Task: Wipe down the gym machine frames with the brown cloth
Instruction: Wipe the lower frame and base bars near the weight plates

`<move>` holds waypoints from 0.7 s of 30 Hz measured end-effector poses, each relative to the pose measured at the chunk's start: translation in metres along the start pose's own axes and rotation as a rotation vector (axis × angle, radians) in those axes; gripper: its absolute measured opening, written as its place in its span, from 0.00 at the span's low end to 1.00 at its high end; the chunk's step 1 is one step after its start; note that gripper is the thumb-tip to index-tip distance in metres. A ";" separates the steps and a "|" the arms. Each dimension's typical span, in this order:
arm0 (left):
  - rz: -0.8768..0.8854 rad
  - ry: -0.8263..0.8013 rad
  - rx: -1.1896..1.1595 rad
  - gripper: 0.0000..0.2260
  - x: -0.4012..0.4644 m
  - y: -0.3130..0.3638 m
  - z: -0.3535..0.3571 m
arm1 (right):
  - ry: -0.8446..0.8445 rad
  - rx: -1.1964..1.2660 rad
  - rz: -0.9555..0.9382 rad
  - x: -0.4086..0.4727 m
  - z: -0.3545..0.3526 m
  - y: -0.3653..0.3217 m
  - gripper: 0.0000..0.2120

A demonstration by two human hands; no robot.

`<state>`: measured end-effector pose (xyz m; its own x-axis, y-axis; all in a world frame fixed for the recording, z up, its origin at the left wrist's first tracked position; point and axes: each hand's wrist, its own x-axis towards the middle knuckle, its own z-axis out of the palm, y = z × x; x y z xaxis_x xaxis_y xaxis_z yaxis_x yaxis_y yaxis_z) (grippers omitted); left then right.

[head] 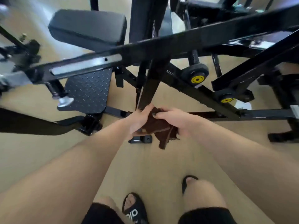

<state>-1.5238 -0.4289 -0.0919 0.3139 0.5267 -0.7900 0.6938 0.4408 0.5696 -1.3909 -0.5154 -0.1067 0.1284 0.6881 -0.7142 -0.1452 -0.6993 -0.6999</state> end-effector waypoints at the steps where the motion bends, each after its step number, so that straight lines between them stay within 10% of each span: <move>1: -0.029 -0.015 -0.056 0.27 -0.017 0.005 0.000 | -0.006 0.098 0.017 -0.017 0.001 -0.006 0.08; 11: -0.173 -0.024 -0.345 0.25 -0.193 0.030 -0.014 | -0.017 0.502 0.180 -0.198 0.044 -0.072 0.16; 21: 0.051 0.080 -0.372 0.17 -0.360 0.044 -0.051 | -0.022 0.315 0.014 -0.355 0.109 -0.148 0.22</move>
<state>-1.6388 -0.5618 0.2292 0.2802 0.6037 -0.7463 0.3912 0.6382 0.6631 -1.5214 -0.6351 0.2514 0.1036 0.6851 -0.7211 -0.4440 -0.6169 -0.6499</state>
